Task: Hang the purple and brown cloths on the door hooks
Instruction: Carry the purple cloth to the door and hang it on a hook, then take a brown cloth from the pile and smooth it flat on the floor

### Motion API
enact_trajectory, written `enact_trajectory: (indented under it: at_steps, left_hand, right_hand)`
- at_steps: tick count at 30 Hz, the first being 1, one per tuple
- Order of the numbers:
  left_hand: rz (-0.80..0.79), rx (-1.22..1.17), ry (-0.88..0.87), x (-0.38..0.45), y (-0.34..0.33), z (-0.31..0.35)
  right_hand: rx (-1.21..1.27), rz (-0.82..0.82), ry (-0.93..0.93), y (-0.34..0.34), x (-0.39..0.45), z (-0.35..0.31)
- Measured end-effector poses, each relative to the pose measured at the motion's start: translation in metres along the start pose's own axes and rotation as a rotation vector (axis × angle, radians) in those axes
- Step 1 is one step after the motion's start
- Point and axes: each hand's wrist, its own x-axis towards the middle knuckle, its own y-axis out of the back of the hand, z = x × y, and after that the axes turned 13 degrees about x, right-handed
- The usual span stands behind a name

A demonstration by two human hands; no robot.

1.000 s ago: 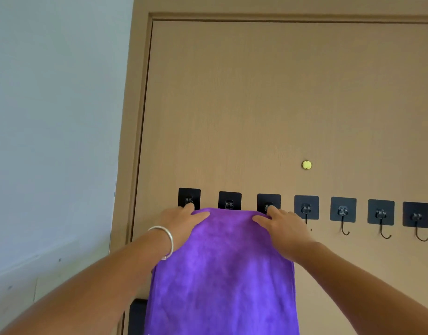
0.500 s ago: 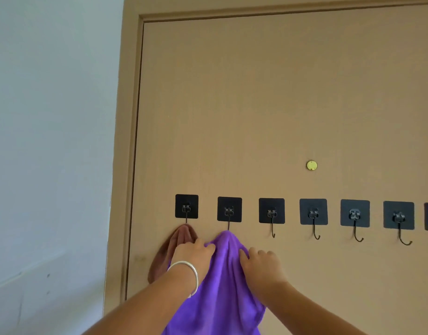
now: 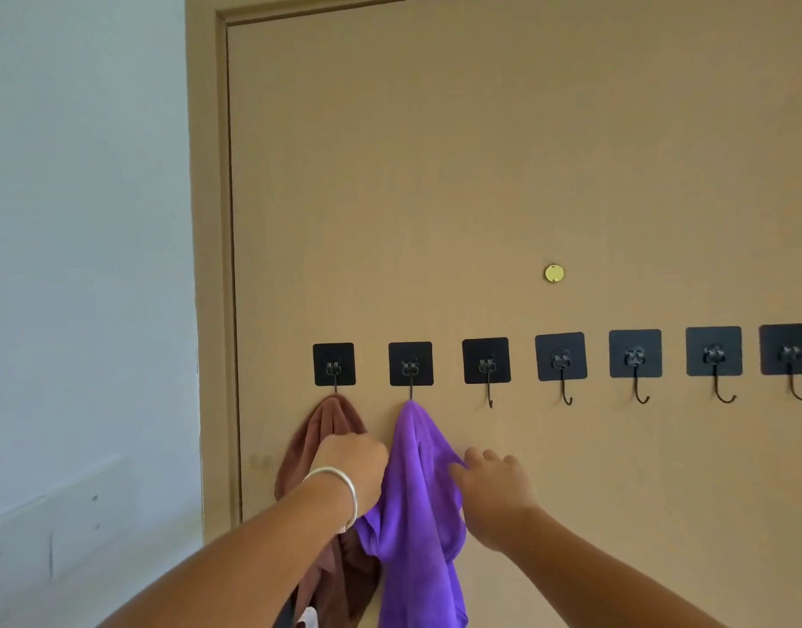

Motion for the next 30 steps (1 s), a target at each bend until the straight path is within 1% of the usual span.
enact_trajectory:
  at_steps: [2,3,6,9,15,20,25,30]
  left_hand:
    - [0.178,-0.078,0.041,0.008,0.024,-0.002]
    - [0.267,-0.104,0.023,0.013,0.035,0.002]
    - [0.475,-0.126,-0.124,0.026,0.063,0.035]
    - [0.589,-0.171,-0.248,0.038,0.086,0.089]
    - [0.642,-0.284,-0.433,0.057,0.122,0.196]
    - [0.664,-0.398,-0.538,0.063,0.155,0.276]
    - [0.736,-0.494,-0.719,0.057,0.193,0.354]
    - [0.827,-0.584,-0.928,0.038,0.234,0.423]
  right_hand:
    - [0.027,0.035,0.009,0.004,-0.011,0.018]
    - [0.033,0.052,0.008,0.007,-0.016,0.028]
    - [0.016,0.103,-0.042,0.017,-0.039,0.068]
    - [0.014,0.152,-0.156,0.028,-0.073,0.116]
    - [0.007,0.223,-0.441,0.05,-0.16,0.208]
    - [-0.058,0.232,-0.636,0.066,-0.237,0.258]
    - [-0.183,0.214,-0.783,0.078,-0.312,0.286]
    - [-0.314,0.198,-0.955,0.099,-0.38,0.284]
